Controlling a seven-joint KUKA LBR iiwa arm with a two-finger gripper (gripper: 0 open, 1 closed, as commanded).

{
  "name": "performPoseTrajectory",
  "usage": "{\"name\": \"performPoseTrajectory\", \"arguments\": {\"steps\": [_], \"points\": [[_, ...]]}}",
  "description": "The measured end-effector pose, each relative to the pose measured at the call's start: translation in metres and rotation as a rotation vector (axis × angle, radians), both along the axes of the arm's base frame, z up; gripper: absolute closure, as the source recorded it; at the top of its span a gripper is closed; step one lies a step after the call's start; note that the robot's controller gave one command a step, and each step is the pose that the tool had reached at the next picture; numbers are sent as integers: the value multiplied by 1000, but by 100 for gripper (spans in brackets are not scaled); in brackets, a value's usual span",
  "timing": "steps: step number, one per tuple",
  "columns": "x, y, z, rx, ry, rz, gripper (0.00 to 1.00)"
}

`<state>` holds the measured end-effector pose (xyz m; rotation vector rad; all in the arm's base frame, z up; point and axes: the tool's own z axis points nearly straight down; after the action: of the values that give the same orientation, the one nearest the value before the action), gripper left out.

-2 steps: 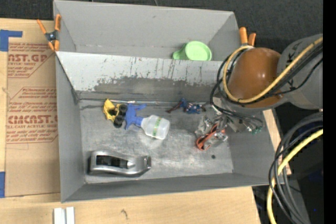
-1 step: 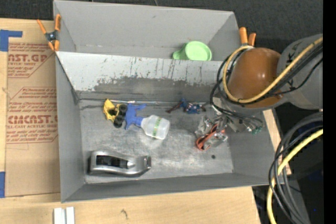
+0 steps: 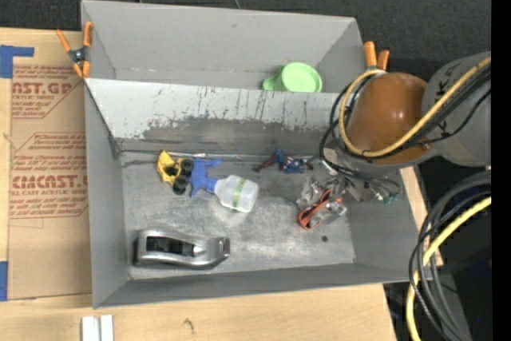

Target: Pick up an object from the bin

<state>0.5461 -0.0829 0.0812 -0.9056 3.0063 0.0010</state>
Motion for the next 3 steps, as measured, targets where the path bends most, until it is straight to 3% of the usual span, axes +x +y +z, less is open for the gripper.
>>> {"name": "performPoseTrajectory", "arguments": {"steps": [1,2,3], "points": [[25,20,69,1,-1,499,100],[25,20,69,1,-1,499,100],[28,22,117,3,5,508,100]]}}
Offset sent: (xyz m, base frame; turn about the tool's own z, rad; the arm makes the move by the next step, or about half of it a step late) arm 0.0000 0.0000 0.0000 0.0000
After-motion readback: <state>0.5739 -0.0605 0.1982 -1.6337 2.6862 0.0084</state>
